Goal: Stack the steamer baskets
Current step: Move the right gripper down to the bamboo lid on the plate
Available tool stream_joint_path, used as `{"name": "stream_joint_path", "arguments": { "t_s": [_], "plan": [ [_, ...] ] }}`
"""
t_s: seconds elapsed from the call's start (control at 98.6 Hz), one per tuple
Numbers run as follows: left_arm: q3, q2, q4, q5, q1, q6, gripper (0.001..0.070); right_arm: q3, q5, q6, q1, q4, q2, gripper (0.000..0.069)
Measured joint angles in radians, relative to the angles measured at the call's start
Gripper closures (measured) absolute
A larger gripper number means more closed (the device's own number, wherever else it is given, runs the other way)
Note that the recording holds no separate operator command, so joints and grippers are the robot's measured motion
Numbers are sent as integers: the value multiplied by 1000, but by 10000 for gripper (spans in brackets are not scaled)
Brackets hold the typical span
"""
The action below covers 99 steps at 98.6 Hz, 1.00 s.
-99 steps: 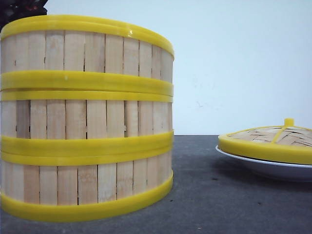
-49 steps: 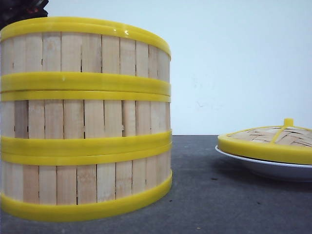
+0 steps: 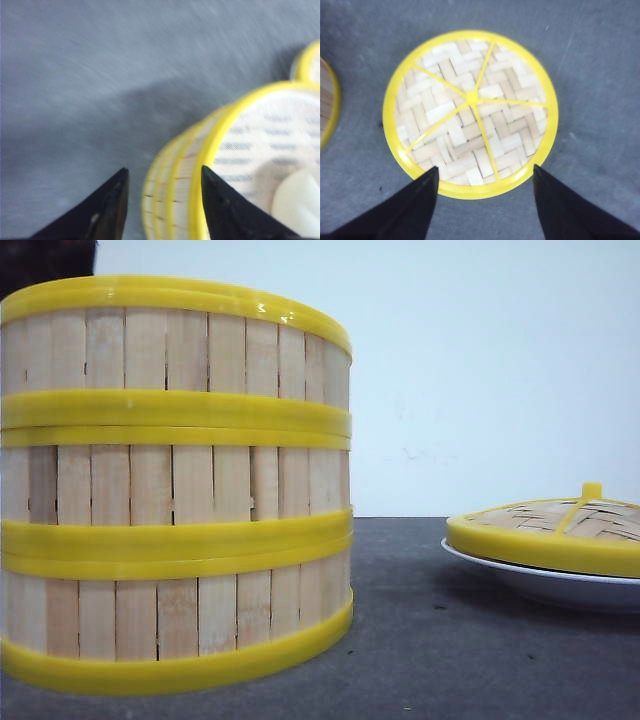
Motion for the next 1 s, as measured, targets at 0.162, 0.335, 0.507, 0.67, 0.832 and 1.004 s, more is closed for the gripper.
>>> {"name": "stream_joint_path", "arguments": {
  "t_s": [0.162,0.335,0.507,0.67,0.832,1.004],
  "plan": [
    [5,-118,-11,-143,0,-19,443,-51,-74,0,0,79,63,327],
    [5,-194,-90,-243,0,-23,443,-62,-85,0,0,154,150,327],
    [5,-231,-159,-248,0,-23,443,-62,-85,0,0,246,220,327],
    [5,-229,-177,-248,0,-23,443,-62,-85,0,0,290,294,327],
    [5,-229,-177,-248,0,-23,443,-62,-85,0,0,333,372,327],
    [5,-229,-177,-248,0,-23,443,-62,-85,0,0,356,434,355]
  ]
}}
